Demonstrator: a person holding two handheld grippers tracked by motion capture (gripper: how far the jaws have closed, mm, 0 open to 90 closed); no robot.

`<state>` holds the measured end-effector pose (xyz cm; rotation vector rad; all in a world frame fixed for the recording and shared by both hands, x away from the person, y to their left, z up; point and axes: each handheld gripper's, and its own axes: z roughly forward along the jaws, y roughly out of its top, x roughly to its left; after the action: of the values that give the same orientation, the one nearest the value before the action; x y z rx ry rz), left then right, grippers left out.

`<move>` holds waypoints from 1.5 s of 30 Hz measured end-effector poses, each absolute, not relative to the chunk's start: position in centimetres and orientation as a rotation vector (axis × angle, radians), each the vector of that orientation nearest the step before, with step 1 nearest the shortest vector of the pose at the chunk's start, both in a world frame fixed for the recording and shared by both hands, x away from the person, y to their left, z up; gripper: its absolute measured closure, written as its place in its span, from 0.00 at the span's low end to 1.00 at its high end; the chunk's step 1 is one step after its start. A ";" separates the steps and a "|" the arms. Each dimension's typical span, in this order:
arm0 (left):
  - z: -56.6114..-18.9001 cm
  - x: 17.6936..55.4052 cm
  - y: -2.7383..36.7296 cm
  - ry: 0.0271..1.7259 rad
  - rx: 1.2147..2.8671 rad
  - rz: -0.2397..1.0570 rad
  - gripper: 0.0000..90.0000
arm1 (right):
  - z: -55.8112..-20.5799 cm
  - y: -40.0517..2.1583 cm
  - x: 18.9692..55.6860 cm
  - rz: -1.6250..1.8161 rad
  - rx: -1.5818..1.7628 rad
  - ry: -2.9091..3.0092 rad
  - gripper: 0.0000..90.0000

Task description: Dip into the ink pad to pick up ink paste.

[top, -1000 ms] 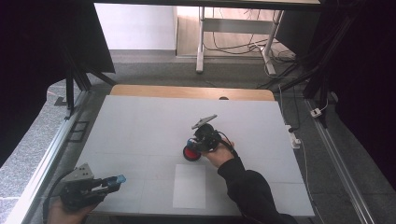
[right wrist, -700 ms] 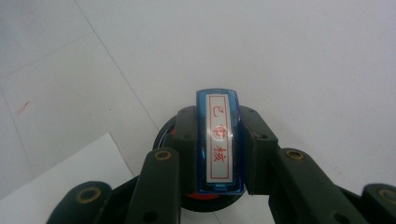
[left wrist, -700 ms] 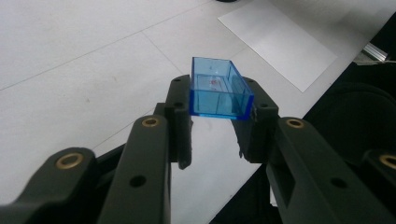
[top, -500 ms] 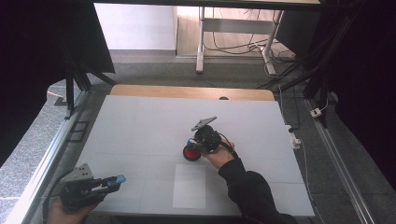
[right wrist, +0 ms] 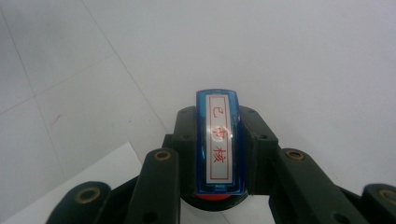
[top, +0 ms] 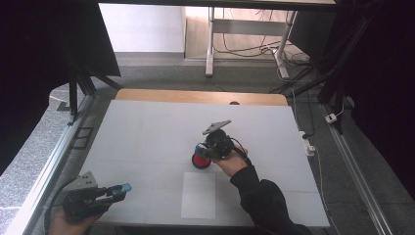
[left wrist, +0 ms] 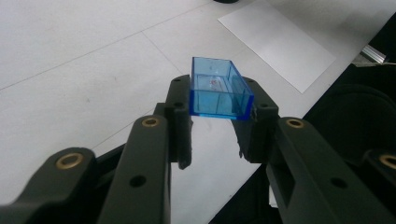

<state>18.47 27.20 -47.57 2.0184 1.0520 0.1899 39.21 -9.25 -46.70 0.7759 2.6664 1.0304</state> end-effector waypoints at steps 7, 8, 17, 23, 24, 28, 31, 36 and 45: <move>-47.6 18.5 27.2 1.051 2.018 0.189 0.76 | -47.5 -8.6 39.0 0.990 0.750 2.697 0.79; -47.6 18.5 27.2 1.052 2.018 0.190 0.76 | -47.6 -8.5 39.0 0.981 0.754 2.702 0.79; -47.6 18.5 27.2 1.051 2.018 0.189 0.76 | -48.2 -8.6 39.3 0.957 0.768 2.711 0.79; -47.6 18.5 27.2 1.053 2.019 0.187 0.76 | -48.1 -8.1 38.8 0.907 0.737 2.696 0.79; -47.6 18.5 27.2 1.053 2.019 0.187 0.76 | -48.1 -7.8 38.6 0.883 0.711 2.688 0.79; -47.6 18.5 27.2 1.054 2.020 0.187 0.76 | -48.1 -7.2 38.1 0.834 0.665 2.667 0.79; -47.6 18.5 27.2 1.055 2.020 0.186 0.76 | -48.2 -7.7 38.5 0.877 0.710 2.680 0.80; -47.6 18.5 27.2 1.058 2.018 0.185 0.76 | -48.4 -8.5 39.2 0.958 0.779 2.705 0.80; -47.6 18.6 27.2 1.058 2.016 0.176 0.76 | -48.5 -8.9 39.4 1.001 0.811 2.705 0.80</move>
<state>18.57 27.25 -47.63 2.0160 1.0585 0.1762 39.43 -8.91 -48.54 0.8112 2.7045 1.0007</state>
